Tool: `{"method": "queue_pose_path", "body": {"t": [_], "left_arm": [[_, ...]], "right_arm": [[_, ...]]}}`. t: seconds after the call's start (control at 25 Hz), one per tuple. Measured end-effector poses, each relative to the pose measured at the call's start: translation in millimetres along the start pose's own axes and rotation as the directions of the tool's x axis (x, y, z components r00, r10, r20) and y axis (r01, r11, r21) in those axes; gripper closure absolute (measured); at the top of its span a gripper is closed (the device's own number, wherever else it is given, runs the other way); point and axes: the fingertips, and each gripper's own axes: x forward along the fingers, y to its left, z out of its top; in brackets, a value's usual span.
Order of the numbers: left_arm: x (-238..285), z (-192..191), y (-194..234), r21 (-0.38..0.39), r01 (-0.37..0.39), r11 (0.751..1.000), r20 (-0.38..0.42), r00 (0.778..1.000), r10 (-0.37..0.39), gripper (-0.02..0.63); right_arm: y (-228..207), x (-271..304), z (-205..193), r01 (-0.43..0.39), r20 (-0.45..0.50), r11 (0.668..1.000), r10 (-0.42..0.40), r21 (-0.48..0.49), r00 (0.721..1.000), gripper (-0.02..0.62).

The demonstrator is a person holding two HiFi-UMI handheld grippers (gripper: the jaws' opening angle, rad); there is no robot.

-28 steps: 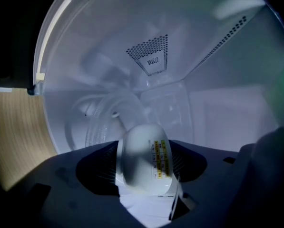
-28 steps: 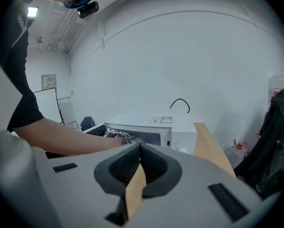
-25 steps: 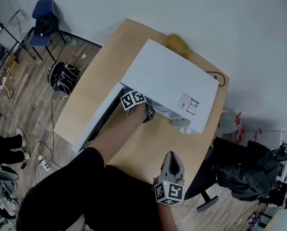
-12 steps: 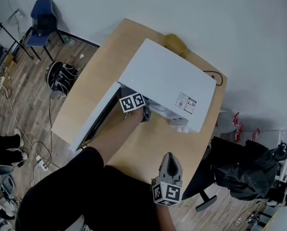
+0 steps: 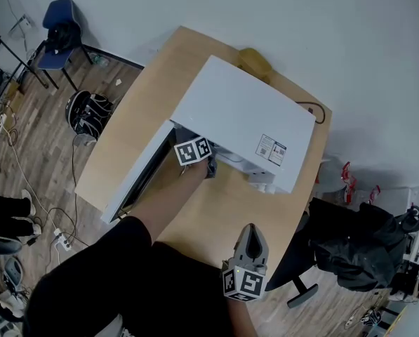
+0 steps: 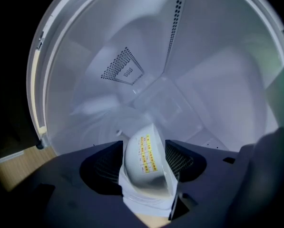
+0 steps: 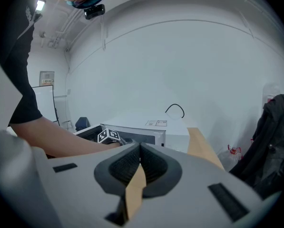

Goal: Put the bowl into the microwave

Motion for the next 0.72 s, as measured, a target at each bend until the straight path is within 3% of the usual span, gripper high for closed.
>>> {"method": "queue_pose_path", "body": {"t": [0.12,0.28,0.72], "left_arm": [[0.0,0.3,-5.9,0.043,0.037,0.998,0.008,0.999,-0.037,0.328],[-4.6,3.1,-7.9,0.039,0.093,0.995,0.058,0.994,-0.095,0.323],[-7.0,-1.3,-9.1,0.156,0.096,0.983,0.035,0.994,-0.102,0.287]], "right_arm": [[8.2,1.0,-3.5,-0.022,-0.012,1.000,0.022,-0.005,1.000,0.535],[14.6,1.9,-4.3,-0.048,-0.017,0.999,0.047,-0.017,0.999,0.535],[11.1,-0.6,-6.8,-0.042,-0.026,0.999,0.042,-0.011,0.999,0.535]]}}
